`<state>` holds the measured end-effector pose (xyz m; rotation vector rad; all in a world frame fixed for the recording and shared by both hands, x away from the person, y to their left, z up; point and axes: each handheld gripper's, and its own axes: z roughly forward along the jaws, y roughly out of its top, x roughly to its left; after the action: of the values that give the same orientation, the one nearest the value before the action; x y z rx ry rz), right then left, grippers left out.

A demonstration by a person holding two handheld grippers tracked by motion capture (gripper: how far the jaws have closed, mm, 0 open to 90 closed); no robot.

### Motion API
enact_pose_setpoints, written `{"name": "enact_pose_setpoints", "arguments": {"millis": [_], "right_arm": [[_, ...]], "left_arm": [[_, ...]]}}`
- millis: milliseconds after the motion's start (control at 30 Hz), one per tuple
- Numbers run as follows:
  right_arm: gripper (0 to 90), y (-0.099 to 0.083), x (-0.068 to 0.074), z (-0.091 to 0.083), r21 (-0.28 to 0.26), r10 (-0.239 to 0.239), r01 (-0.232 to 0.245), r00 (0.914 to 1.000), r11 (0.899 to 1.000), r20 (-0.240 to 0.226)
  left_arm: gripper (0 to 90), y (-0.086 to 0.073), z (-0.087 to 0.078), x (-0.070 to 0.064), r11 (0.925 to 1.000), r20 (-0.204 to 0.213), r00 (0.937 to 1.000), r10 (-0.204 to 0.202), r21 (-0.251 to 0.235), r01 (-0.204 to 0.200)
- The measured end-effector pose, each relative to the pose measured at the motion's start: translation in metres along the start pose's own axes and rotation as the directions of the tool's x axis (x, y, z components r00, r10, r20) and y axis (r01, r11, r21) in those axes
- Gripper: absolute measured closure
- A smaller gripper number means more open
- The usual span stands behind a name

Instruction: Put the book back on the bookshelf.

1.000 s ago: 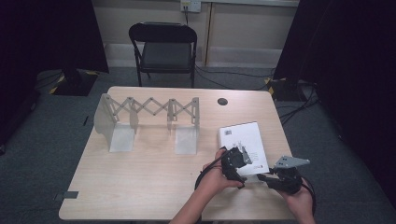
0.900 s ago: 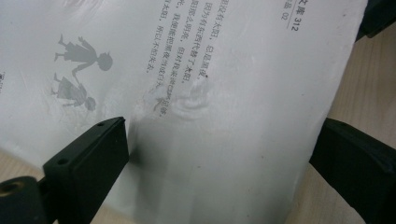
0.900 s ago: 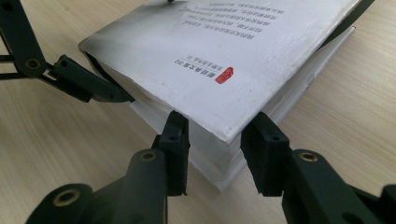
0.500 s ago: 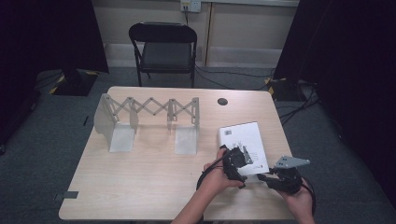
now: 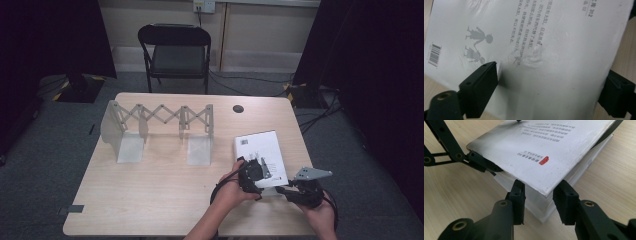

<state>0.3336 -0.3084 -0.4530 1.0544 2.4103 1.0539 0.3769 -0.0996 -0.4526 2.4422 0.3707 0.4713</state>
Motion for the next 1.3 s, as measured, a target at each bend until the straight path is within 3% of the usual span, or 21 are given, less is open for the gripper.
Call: {"name": "enact_pose_setpoints", "arguments": {"millis": [200, 567, 800, 900, 1033, 1167, 1200, 1233, 1300], "right_arm": [[59.2, -0.001, 0.002, 0.001, 0.004, -0.01, 0.01, 0.9999, 1.0, 0.005], [61.9, -0.001, 0.0, 0.003, 0.015, -0.005, 0.005, 1.0, 1.0, -0.001], [62.7, 0.002, 0.001, 0.0, 0.012, -0.003, 0.003, 1.0, 1.0, -0.001], [63.3, 0.005, 0.0, -0.002, -0.004, 0.0, 0.0, 0.9999, 1.0, -0.013], [63.4, 0.008, 0.001, -0.003, -0.002, 0.003, -0.003, 1.0, 1.0, -0.009], [63.2, 0.007, 0.0, -0.003, -0.001, 0.011, -0.011, 0.9999, 1.0, -0.012], [63.2, 0.007, 0.0, -0.003, -0.001, 0.011, -0.011, 0.9999, 1.0, -0.012], [62.5, 0.007, 0.001, -0.003, -0.004, 0.006, -0.006, 1.0, 1.0, -0.004], [61.8, 0.007, 0.001, -0.003, -0.004, 0.002, -0.002, 1.0, 1.0, -0.004]], "left_arm": [[22.2, -0.001, -0.005, 0.0, 1.0, 0.022, 0.9998, -0.001, -0.009, 0.001], [21.2, 0.0, -0.005, 0.002, 1.0, 0.038, 0.9993, 0.006, -0.002, -0.006], [8.3, 0.003, 0.002, 0.004, 0.9995, 0.035, 0.9991, -0.023, -0.022, 0.024], [0.8, 0.006, 0.011, 0.002, 0.9988, -0.011, 0.9989, -0.046, -0.02, 0.045], [0.0, 0.006, 0.011, 0.001, 0.9985, -0.017, 0.999, -0.042, -0.035, 0.041], [7.7, 0.006, 0.008, 0.001, 0.9986, -0.023, 0.9989, -0.041, -0.034, 0.04], [7.7, 0.007, 0.007, 0.001, 0.9993, -0.022, 0.9995, -0.023, -0.029, 0.023], [15.5, 0.008, 0.003, -0.003, 0.9991, -0.027, 0.9996, 0.0, -0.042, -0.002], [20.5, 0.008, 0.001, -0.003, 0.9988, -0.027, 0.9995, 0.015, -0.046, -0.016]]}}
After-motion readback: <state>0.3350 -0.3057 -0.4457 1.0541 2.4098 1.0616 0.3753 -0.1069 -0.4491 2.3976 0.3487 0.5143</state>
